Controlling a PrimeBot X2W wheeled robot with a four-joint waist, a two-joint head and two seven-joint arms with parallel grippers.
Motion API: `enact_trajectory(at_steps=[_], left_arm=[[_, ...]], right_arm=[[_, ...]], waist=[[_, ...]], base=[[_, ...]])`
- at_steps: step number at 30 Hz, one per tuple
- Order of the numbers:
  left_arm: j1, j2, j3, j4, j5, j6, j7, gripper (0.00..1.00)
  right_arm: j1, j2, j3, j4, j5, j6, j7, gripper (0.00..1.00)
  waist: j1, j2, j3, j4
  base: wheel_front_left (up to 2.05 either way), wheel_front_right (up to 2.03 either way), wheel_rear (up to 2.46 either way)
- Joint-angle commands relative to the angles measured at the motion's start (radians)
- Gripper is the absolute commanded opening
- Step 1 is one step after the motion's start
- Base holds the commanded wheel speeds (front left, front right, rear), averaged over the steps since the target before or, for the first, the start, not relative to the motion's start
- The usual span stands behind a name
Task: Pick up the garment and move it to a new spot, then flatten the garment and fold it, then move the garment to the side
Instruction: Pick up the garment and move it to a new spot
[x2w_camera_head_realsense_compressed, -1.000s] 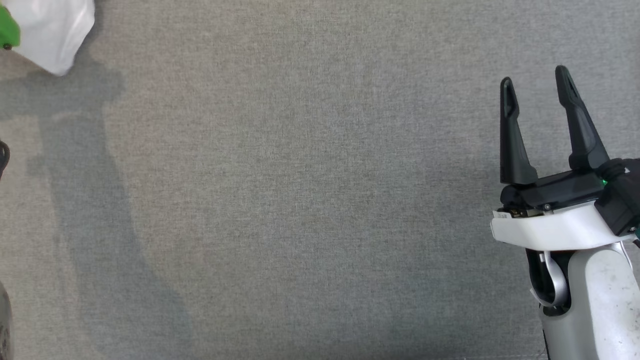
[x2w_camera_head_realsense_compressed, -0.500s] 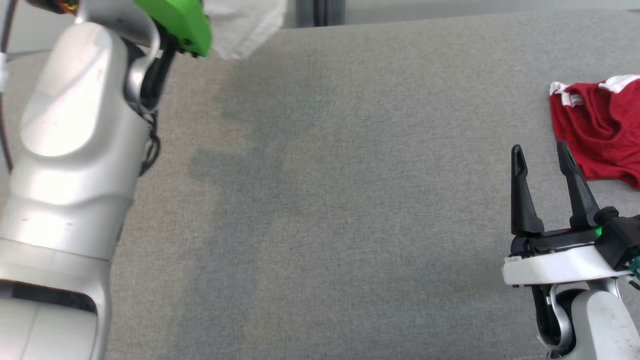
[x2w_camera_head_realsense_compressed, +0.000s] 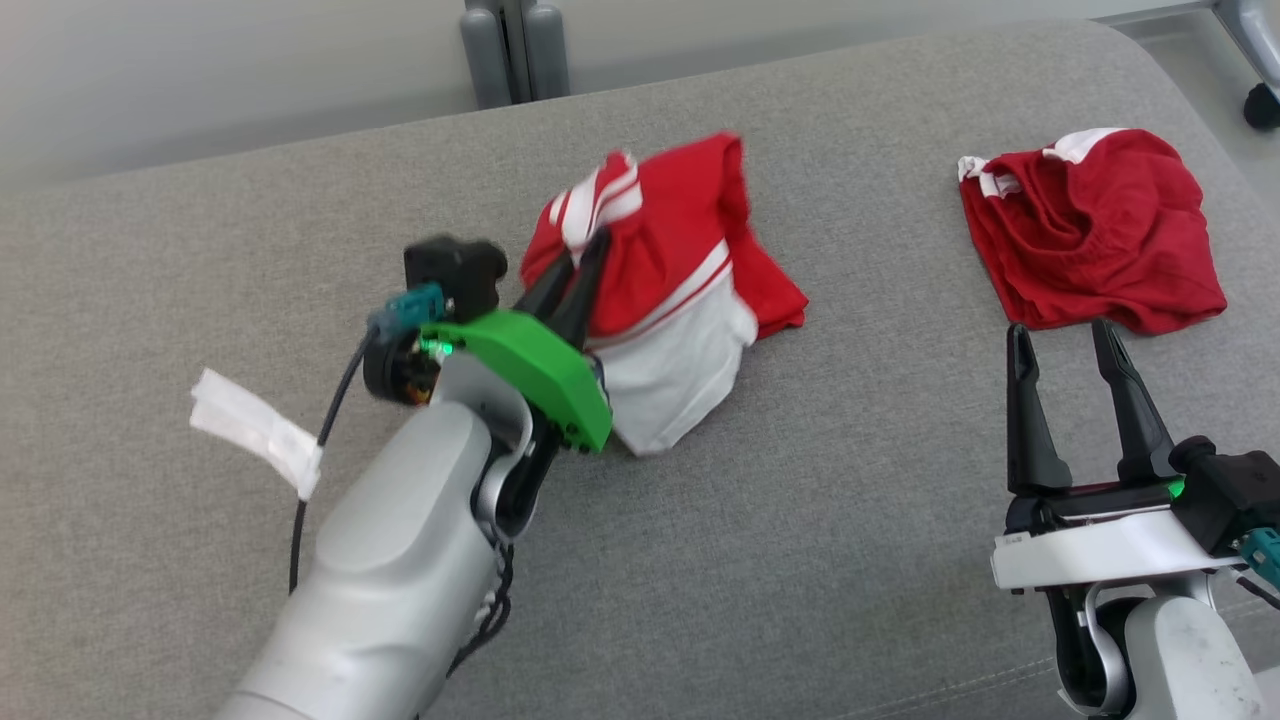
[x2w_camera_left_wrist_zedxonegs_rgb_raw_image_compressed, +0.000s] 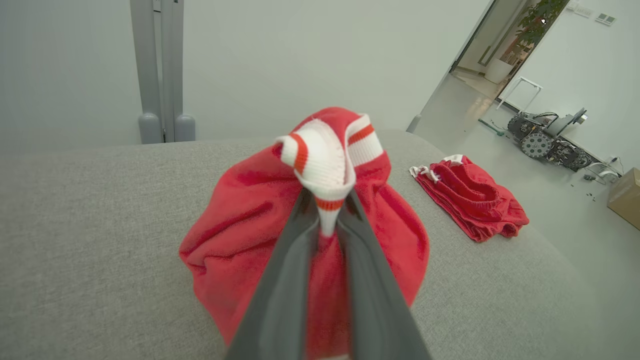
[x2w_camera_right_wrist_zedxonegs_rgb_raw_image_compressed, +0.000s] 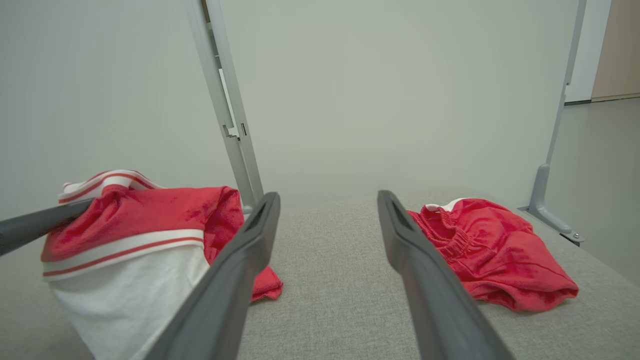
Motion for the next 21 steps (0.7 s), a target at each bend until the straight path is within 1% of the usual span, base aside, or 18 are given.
enact_trajectory(at_steps=[1, 5, 6, 7, 8, 9, 11, 15, 18, 21], left_arm=[[0.033, 0.006, -0.006, 0.023, -0.030, 0.013, -0.018, 0.00], [0.083, 0.004, -0.051, 0.086, -0.065, 0.022, -0.053, 0.00], [0.090, 0.005, -0.063, 0.100, -0.064, 0.024, -0.064, 0.04], [0.091, 0.005, -0.072, 0.110, -0.056, 0.026, -0.072, 0.36], [0.091, 0.005, -0.081, 0.122, -0.049, 0.028, -0.082, 0.93], [0.091, 0.005, -0.083, 0.127, -0.048, 0.030, -0.090, 1.00], [0.087, 0.005, -0.085, 0.130, -0.045, 0.032, -0.104, 1.00], [0.068, 0.005, -0.084, 0.127, 0.002, 0.043, -0.118, 1.00], [0.077, 0.008, -0.036, 0.082, 0.035, 0.056, -0.118, 1.00], [0.116, 0.025, 0.009, 0.020, 0.098, 0.074, -0.118, 1.00]], right_arm=[[-0.016, -0.002, 0.002, 0.004, 0.006, -0.001, -0.009, 1.00], [-0.015, -0.002, 0.002, 0.014, 0.004, -0.001, -0.011, 1.00], [-0.015, -0.002, 0.002, 0.018, 0.001, -0.001, -0.012, 1.00], [-0.015, -0.001, 0.003, 0.021, -0.002, -0.001, -0.013, 1.00], [-0.016, -0.002, 0.006, 0.025, -0.005, -0.001, -0.014, 1.00], [-0.017, -0.002, 0.010, 0.028, -0.006, -0.001, -0.014, 1.00], [-0.020, -0.002, 0.016, 0.034, -0.009, -0.001, -0.015, 1.00], [-0.022, -0.002, 0.023, 0.049, -0.010, -0.001, -0.016, 1.00], [-0.018, -0.002, 0.030, 0.065, -0.020, -0.001, -0.016, 1.00], [-0.015, -0.002, 0.031, 0.083, -0.032, -0.001, -0.010, 1.00]], waist=[[0.0001, -0.0001, 0.024, -0.011], [0.0001, -0.0001, 0.037, 0.002], [0.0001, -0.0001, 0.037, 0.009], [0.0001, -0.0001, 0.036, 0.014], [0.0001, -0.0001, 0.034, 0.021], [0.0001, -0.0001, 0.031, 0.026], [0.0001, -0.0001, 0.023, 0.037], [0.0001, -0.0001, -0.002, 0.060], [0.0001, -0.0001, -0.029, 0.076], [0.0001, -0.0001, -0.058, 0.091]], base=[[0.00, 0.00, 0.00], [0.00, 0.00, 0.00], [0.00, 0.00, 0.00], [0.00, 0.00, 0.00], [0.00, 0.00, 0.00], [0.00, 0.00, 0.00], [0.00, 0.00, 0.00], [0.00, 0.00, 0.00], [0.00, 0.00, 0.00], [0.00, 0.00, 0.00]])
